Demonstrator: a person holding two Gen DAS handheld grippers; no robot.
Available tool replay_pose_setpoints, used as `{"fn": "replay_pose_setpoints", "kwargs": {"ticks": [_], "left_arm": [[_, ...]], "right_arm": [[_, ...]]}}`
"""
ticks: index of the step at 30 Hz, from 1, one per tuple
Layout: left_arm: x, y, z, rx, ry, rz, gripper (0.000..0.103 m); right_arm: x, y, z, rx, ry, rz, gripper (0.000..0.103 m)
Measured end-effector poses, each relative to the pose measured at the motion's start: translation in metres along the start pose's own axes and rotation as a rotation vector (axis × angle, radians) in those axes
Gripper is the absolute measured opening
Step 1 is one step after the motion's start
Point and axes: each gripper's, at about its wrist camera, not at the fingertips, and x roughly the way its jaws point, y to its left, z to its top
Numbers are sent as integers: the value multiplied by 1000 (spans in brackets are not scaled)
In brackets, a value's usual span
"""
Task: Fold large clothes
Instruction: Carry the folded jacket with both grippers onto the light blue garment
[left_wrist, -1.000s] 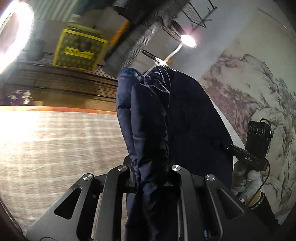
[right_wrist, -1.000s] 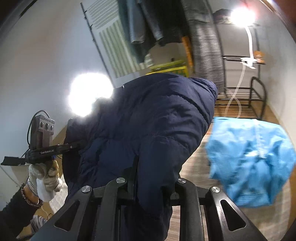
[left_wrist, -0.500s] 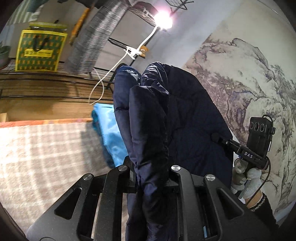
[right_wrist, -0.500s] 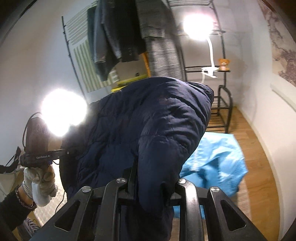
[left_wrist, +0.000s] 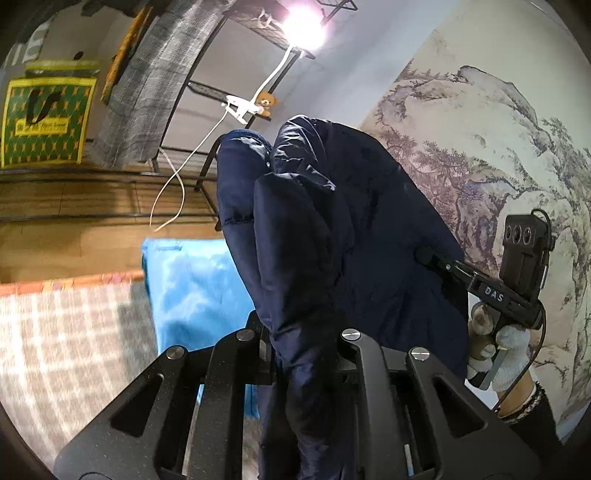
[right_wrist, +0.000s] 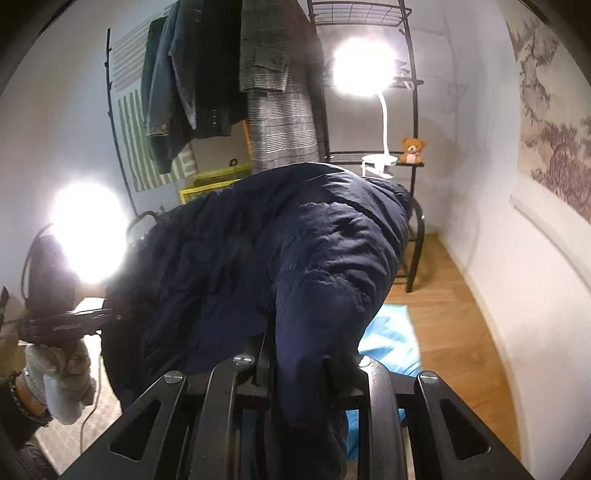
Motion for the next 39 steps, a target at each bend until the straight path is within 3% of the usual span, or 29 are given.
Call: {"fn": "replay_pose_setpoints", "kwargs": {"ticks": [9,28,30,32,36,38,39], "left_arm": [[49,21,11,-20,-7,25,12],[96,90,2,-127,2,121,12],[99,95,1,-136,3,133,12],[103,102,-1,-150,5,149,12],[109,110,-4,-183,11,165,12],[113,110,-5,-175,18,175,12],[115,108,-6,-163,21,191,12]], "right_arm": [[49,-11,20,-108,20,-116,18],[139,-29,6,-118,75,-180,20],[145,-30,4,-127,80,-201,26],[153,-33,4,-129,94,-266,41],[156,-41,4,-114,94,-361,60],[144,-49,4,-73,60,-352,75],[138,-53,4,-49,50,-349,75]]}}
